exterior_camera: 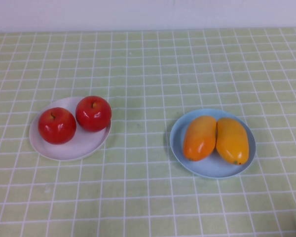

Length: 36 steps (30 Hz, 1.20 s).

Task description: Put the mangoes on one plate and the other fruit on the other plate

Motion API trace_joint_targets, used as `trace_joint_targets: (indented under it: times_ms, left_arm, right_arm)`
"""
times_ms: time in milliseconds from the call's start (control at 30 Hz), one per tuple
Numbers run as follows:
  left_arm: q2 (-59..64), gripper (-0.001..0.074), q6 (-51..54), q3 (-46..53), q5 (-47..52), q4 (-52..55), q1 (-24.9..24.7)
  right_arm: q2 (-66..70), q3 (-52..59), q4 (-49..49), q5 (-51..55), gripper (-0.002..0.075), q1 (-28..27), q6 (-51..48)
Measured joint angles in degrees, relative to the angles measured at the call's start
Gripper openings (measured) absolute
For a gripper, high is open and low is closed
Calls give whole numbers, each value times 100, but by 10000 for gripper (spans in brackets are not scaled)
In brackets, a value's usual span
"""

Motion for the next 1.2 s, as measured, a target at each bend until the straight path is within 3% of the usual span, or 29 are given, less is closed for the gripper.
trace_joint_targets:
  times_ms: [1200]
  left_arm:
    - [0, 4, 0, 0, 0, 0, 0]
  right_arm:
    - [0, 0, 225, -70, -15, 0, -189]
